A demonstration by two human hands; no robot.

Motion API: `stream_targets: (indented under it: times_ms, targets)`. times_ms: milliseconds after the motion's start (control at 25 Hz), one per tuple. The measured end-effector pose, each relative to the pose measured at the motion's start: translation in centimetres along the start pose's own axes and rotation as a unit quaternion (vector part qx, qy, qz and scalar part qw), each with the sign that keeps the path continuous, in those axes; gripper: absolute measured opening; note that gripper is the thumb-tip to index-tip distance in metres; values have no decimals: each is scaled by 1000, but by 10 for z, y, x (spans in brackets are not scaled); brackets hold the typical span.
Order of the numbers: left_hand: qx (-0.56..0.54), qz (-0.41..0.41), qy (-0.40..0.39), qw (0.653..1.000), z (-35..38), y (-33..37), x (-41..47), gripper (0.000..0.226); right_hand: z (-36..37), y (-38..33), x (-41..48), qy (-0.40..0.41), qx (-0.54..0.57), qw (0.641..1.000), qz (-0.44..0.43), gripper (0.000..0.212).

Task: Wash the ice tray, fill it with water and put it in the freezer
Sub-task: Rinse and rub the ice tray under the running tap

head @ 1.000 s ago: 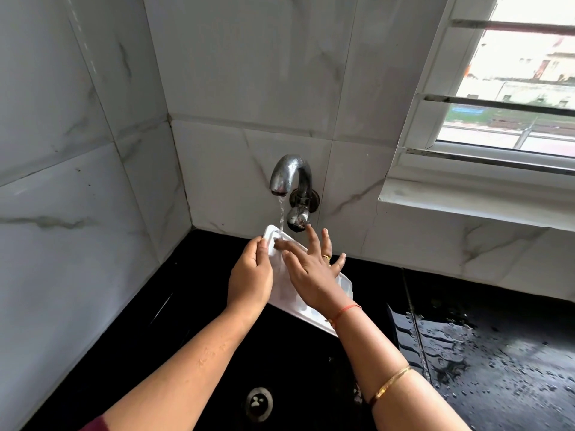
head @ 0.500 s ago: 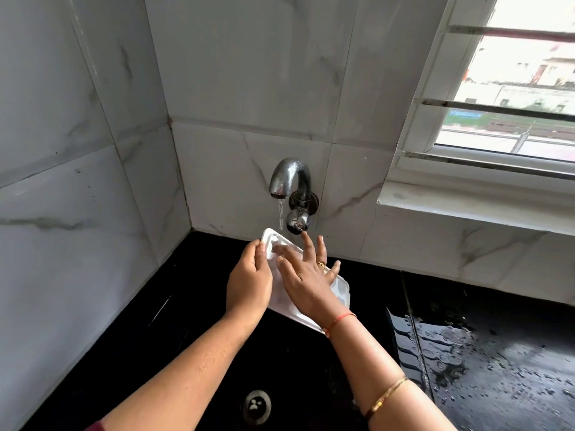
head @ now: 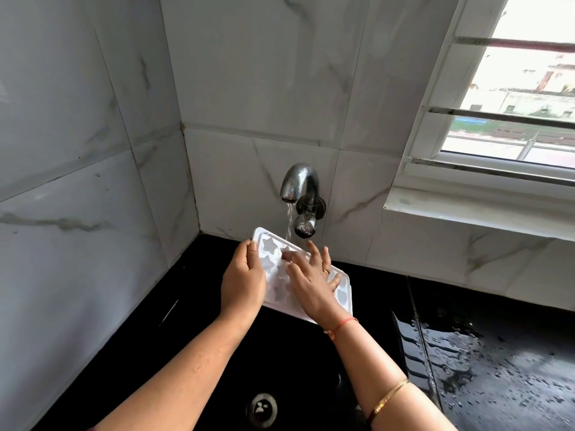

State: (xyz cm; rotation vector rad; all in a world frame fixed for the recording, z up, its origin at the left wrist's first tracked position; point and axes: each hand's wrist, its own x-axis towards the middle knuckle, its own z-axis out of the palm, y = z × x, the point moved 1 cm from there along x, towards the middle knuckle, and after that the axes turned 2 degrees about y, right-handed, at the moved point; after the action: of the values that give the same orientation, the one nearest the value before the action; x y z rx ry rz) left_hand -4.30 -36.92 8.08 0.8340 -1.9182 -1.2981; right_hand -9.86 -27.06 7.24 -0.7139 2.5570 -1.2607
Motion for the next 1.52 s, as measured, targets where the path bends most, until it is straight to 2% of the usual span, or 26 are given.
stream_targets:
  times_ms: [120,240,400,520,720,920,1520]
  targets:
    - [-2,0,2,1000,-3,0,2,33,0,-1,6,8,-40,999,-13,33]
    - [-4,-6,5,1000,-5,0,4,33,2,0,5,21,-75,997,-26,32]
    - [-1,-1,-4,1000,-2,-4,0,33,3,-3,0,16,-68,997,-31,44]
    - [-17,4,-3,1000,-1,-3,0,33,-2,2,2,17,-75,997,-24,32]
    - [-16,1,-6,1000,3,-3,-2,33,0,-1,1,15,-55,998,-19,25]
    - [-22,-2,-7,1000,5,-2,1,32,-6,6,8,24,-71,997,-7,33]
    - [-18,-9,-10,1000,9,-3,-2,33,-1,5,1,15,-64,998,-7,30]
